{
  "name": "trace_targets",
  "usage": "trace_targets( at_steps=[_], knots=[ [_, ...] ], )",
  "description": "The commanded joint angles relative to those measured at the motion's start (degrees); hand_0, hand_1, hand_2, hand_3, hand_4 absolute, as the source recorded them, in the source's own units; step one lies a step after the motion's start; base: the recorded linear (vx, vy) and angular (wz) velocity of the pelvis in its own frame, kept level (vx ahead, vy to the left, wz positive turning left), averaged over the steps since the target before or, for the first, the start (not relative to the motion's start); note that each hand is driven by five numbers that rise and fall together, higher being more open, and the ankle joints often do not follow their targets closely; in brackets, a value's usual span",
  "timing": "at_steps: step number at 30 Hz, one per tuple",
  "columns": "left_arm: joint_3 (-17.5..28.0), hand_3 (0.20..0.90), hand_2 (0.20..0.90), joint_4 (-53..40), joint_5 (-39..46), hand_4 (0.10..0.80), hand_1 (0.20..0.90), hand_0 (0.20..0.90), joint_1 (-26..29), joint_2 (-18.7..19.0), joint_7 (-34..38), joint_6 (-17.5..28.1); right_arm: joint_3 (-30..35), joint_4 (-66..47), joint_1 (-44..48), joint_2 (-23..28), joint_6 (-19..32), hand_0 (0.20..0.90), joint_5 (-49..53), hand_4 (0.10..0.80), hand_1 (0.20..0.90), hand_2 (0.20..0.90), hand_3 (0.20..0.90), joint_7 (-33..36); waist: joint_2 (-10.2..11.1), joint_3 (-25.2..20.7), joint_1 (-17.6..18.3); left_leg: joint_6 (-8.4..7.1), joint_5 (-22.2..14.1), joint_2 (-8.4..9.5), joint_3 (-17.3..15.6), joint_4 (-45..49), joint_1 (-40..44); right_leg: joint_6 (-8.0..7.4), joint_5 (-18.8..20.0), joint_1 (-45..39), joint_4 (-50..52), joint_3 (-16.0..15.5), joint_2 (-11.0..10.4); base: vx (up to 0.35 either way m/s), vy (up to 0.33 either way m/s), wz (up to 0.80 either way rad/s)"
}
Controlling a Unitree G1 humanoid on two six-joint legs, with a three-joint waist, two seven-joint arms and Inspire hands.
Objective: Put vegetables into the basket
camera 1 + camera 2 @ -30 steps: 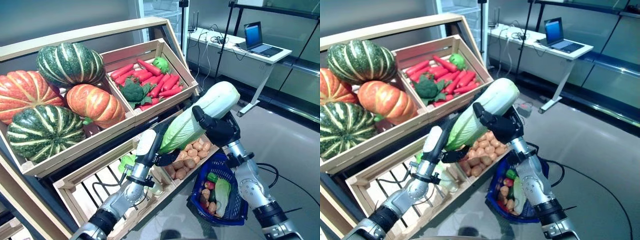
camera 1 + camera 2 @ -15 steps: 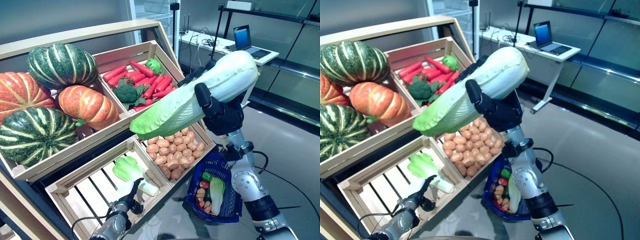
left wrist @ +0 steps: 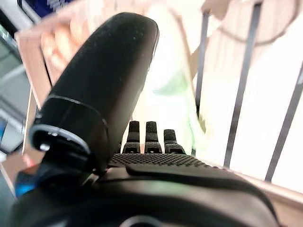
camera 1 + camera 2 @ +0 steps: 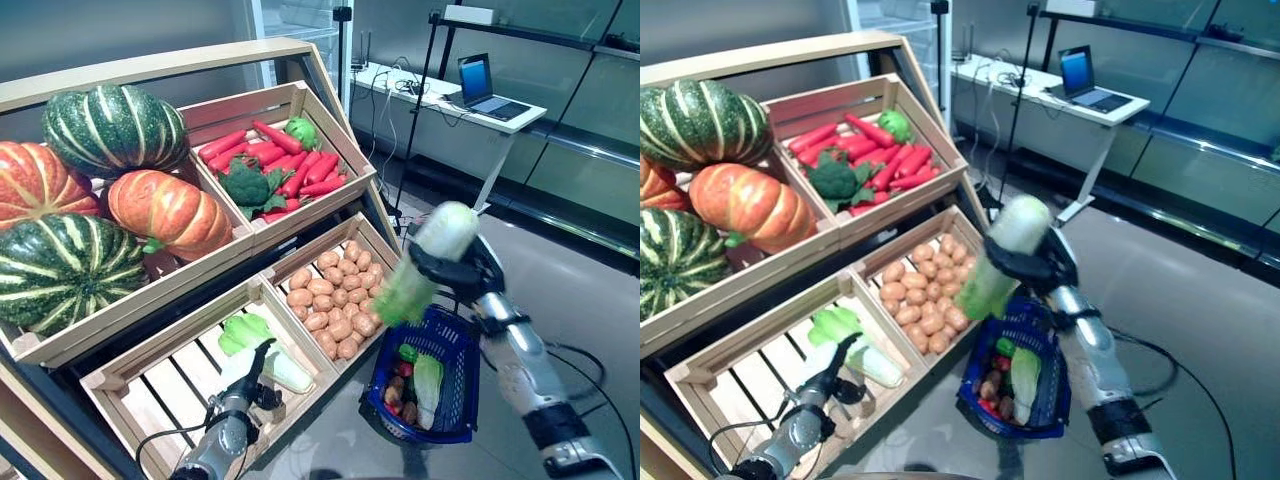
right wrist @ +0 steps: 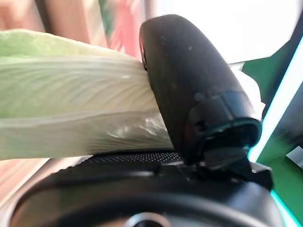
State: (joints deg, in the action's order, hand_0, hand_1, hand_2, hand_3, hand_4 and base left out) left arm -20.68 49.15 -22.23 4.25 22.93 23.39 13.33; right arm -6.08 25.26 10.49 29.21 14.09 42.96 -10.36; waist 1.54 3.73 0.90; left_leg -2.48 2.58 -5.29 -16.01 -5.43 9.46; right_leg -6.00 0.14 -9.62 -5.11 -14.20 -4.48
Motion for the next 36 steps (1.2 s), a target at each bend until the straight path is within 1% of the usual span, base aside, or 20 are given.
trace_targets(
  at_steps=[1, 4, 6, 10, 12, 14, 17, 18, 19, 21, 22, 24, 25, 26, 28, 30, 31, 34, 36],
  knots=[
    [2.23, 0.9, 0.9, -4.63, -0.16, 0.8, 0.9, 0.9, 5.28, 5.22, 3.32, 4.94, 9.62, -0.35, 7.73, 5.95, 7.2, 0.3, 2.22, 0.4, 0.3, 0.3, 0.3, 5.02, 0.67, 1.28, 0.59, 0.79, -7.96, 1.55, -1.35, 0.43, 3.0, 1.31, -3.21, -1.76, 0.11, -1.45, 1.06, 0.036, -0.053, -0.04],
    [2.44, 0.9, 0.9, -7.55, -0.25, 0.8, 0.9, 0.9, 4.9, 7.18, 2.92, 5.3, 10.36, 1.63, 8.53, 7.43, 7.62, 0.3, 1.43, 0.4, 0.3, 0.3, 0.3, 8.12, 0.5, 1.77, 0.23, 0.73, -7.89, 1.56, -1.1, 0.43, 2.87, 1.42, -3.17, -1.65, 0.11, -1.53, 1.05, 0.04, -0.06, -0.05],
    [2.73, 0.9, 0.9, -9.2, 0.34, 0.8, 0.9, 0.9, 4.8, 8.56, 2.13, 5.45, 10.8, 2.77, 9.18, 8.13, 7.45, 0.3, -1.07, 0.4, 0.3, 0.3, 0.3, 10.54, 0.31, 2.05, -0.05, 0.7, -7.92, 1.66, -0.78, 0.43, 2.67, 1.53, -3.22, -1.52, 0.11, -1.6, 1.06, 0.045, -0.077, -0.06],
    [2.65, 0.9, 0.9, -12.83, 0.02, 0.8, 0.9, 0.9, 4.08, 10.93, 0.79, 6.06, 9.7, 5.61, 10.86, 8.84, 6.26, 0.3, -3.51, 0.4, 0.3, 0.3, 0.3, 13.02, -0.12, 2.68, -0.62, 0.69, -7.6, 1.88, -0.43, 0.43, 2.19, 1.61, -3.22, -1.15, 0.11, -1.75, 0.86, 0.046, -0.053, 0.02],
    [1.62, 0.9, 0.9, -13.7, 0.24, 0.8, 0.9, 0.9, 5.24, 11.95, 0.85, 6.51, 8.21, 7.27, 12.83, 9.31, 6.05, 0.3, -3.34, 0.4, 0.3, 0.3, 0.3, 14.34, -0.38, 3.57, -0.92, 0.55, -7.13, 1.93, -0.07, 0.43, 1.3, 1.77, -3.06, -0.44, 0.11, -1.87, 0.75, 0.0, 0.0, 0.0],
    [0.32, 0.9, 0.9, -14.53, 0.8, 0.8, 0.9, 0.9, 7.23, 12.74, 1.33, 6.72, 6.84, 9.68, 15.43, 9.61, 6.64, 0.3, -1.02, 0.4, 0.3, 0.3, 0.3, 14.96, -0.77, 4.97, -1.34, 0.52, -6.58, 1.98, 0.58, 0.52, -0.13, 1.96, -2.89, 0.85, 0.47, -2.21, 0.63, -0.083, -0.026, -0.02],
    [-1.81, 0.9, 0.9, -16.04, 2.38, 0.8, 0.9, 0.9, 11.55, 13.99, 2.07, 7.37, 6.08, 13.89, 20.45, 9.97, 7.4, 0.3, 2.96, 0.4, 0.3, 0.3, 0.3, 15.04, -1.54, 8.42, -1.94, 0.42, -6.75, 1.84, 2.12, 3.24, -4.25, 2.44, -4.07, 4.57, 3.99, -2.75, 0.08, -0.152, -0.025, 0.04],
    [-2.18, 0.9, 0.9, -16.45, 1.82, 0.8, 0.9, 0.9, 12.45, 14.3, 2.45, 8.05, 5.94, 14.67, 21.48, 10.02, 7.15, 0.3, 3.73, 0.4, 0.3, 0.3, 0.3, 15.14, -1.7, 9.16, -2.05, 0.36, -6.75, 1.83, 2.42, 3.79, -5.04, 2.54, -4.34, 5.28, 4.71, -2.88, -0.02, -0.18, -0.015, 0.17],
    [-3.0, 0.9, 0.9, -17.93, 1.27, 0.8, 0.9, 0.9, 14.28, 14.97, 3.05, 8.23, 5.82, 16.29, 23.42, 10.24, 7.64, 0.3, 4.13, 0.4, 0.3, 0.3, 0.3, 15.05, -2.08, 10.85, -2.23, 0.29, -6.77, 1.79, 2.9, 5.21, -7.0, 2.81, -4.98, 7.06, 6.7, -3.25, -0.29, -0.27, 0.0, 0.19],
    [-5.47, 0.9, 0.9, -20.69, 0.75, 0.8, 0.9, 0.9, 18.9, 17.23, 5.12, 8.6, 4.79, 19.93, 28.15, 12.16, 8.29, 0.3, 4.92, 0.4, 0.3, 0.3, 0.3, 15.25, -3.12, 15.23, -2.5, -0.12, -7.51, 1.61, 3.78, 11.58, -13.37, 3.51, -6.41, 12.42, 12.43, -4.18, -1.5, -0.376, 0.022, 0.14],
    [-6.65, 0.9, 0.9, -21.21, 1.17, 0.8, 0.9, 0.9, 20.57, 17.82, 6.08, 8.09, 3.89, 21.45, 30.09, 12.89, 8.31, 0.3, 4.81, 0.4, 0.3, 0.3, 0.3, 15.87, -3.51, 17.04, -2.41, -0.32, -8.16, 1.4, 3.78, 15.37, -16.42, 3.78, -6.97, 15.19, 15.7, -4.41, -2.24, -0.325, 0.043, 0.19],
    [-8.22, 0.9, 0.9, -22.16, 1.17, 0.8, 0.9, 0.9, 22.51, 18.37, 7.74, 7.0, 2.41, 23.48, 32.43, 13.33, 9.05, 0.3, 4.5, 0.4, 0.3, 0.3, 0.3, 17.42, -4.08, 19.36, -2.15, -0.43, -10.1, 0.84, 3.54, 22.47, -21.7, 4.35, -8.8, 20.22, 22.34, -4.48, -3.35, -0.222, 0.039, 0.21],
    [-8.36, 0.9, 0.9, -22.28, 0.98, 0.8, 0.9, 0.9, 22.71, 18.43, 7.84, 6.77, 2.29, 23.59, 32.66, 13.36, 8.92, 0.3, 4.39, 0.4, 0.3, 0.3, 0.3, 17.63, -4.14, 19.45, -2.11, -0.42, -10.52, 0.73, 3.55, 23.5, -22.5, 4.43, -9.16, 20.91, 23.17, -4.46, -3.48, -0.178, 0.041, 0.15],
    [-9.07, 0.9, 0.9, -22.73, 0.54, 0.8, 0.9, 0.9, 23.39, 18.77, 8.61, 6.03, 1.86, 24.32, 33.76, 13.53, 8.61, 0.3, 4.15, 0.4, 0.3, 0.3, 0.3, 18.41, -4.37, 20.48, -2.04, -0.37, -12.01, 0.47, 3.79, 27.96, -25.91, 4.72, -10.28, 24.08, 27.23, -4.53, -4.38, -0.153, 0.059, 0.13],
    [-9.87, 0.9, 0.9, -23.19, 1.38, 0.8, 0.9, 0.9, 23.99, 19.17, 9.2, 4.99, 1.52, 26.18, 35.11, 13.72, 7.97, 0.3, 3.97, 0.4, 0.3, 0.3, 0.3, 19.44, -4.95, 21.62, -2.31, 0.35, -13.83, 0.33, 4.23, 32.35, -29.7, 5.2, -12.07, 28.11, 32.96, -4.99, -6.1, -0.19, 0.096, 0.13],
    [-10.27, 0.9, 0.9, -23.45, 1.94, 0.8, 0.9, 0.9, 24.06, 19.64, 9.93, 4.59, 1.41, 27.17, 35.98, 13.9, 7.58, 0.3, 3.66, 0.4, 0.3, 0.3, 0.3, 20.04, -5.23, 22.21, -2.46, 1.02, -15.28, 0.38, 4.44, 35.68, -32.55, 5.22, -13.38, 31.32, 37.3, -5.03, -7.64, -0.128, 0.079, 0.1],
    [-10.46, 0.9, 0.9, -23.38, 2.08, 0.8, 0.9, 0.9, 24.14, 19.7, 10.2, 4.45, 1.32, 27.46, 36.22, 13.89, 7.45, 0.3, 3.66, 0.4, 0.3, 0.3, 0.3, 20.29, -5.27, 22.31, -2.51, 1.13, -15.59, 0.41, 4.49, 36.23, -33.05, 5.23, -13.65, 31.88, 38.02, -4.99, -7.9, -0.103, 0.057, 0.03],
    [-11.1, 0.9, 0.9, -23.45, 3.44, 0.8, 0.9, 0.9, 25.21, 20.91, 11.72, 4.7, 1.18, 30.26, 38.07, 14.72, 7.26, 0.3, 3.2, 0.4, 0.3, 0.3, 0.3, 20.52, -5.72, 23.61, -2.76, 2.17, -17.9, 0.35, 4.37, 41.17, -36.65, 5.17, -15.58, 35.89, 44.45, -5.14, -10.24, -0.112, 0.052, 0.05],
    [-11.65, 0.9, 0.9, -23.37, 4.09, 0.8, 0.9, 0.9, 25.86, 21.39, 13.0, 5.15, 0.96, 32.1, 39.23, 15.44, 7.0, 0.3, 3.0, 0.4, 0.3, 0.3, 0.3, 20.68, -6.01, 24.22, -2.75, 2.42, -19.34, 0.17, 4.06, 44.27, -38.74, 5.16, -16.61, 38.29, 47.86, -4.89, -11.34, -0.102, 0.045, 0.08]
  ],
)
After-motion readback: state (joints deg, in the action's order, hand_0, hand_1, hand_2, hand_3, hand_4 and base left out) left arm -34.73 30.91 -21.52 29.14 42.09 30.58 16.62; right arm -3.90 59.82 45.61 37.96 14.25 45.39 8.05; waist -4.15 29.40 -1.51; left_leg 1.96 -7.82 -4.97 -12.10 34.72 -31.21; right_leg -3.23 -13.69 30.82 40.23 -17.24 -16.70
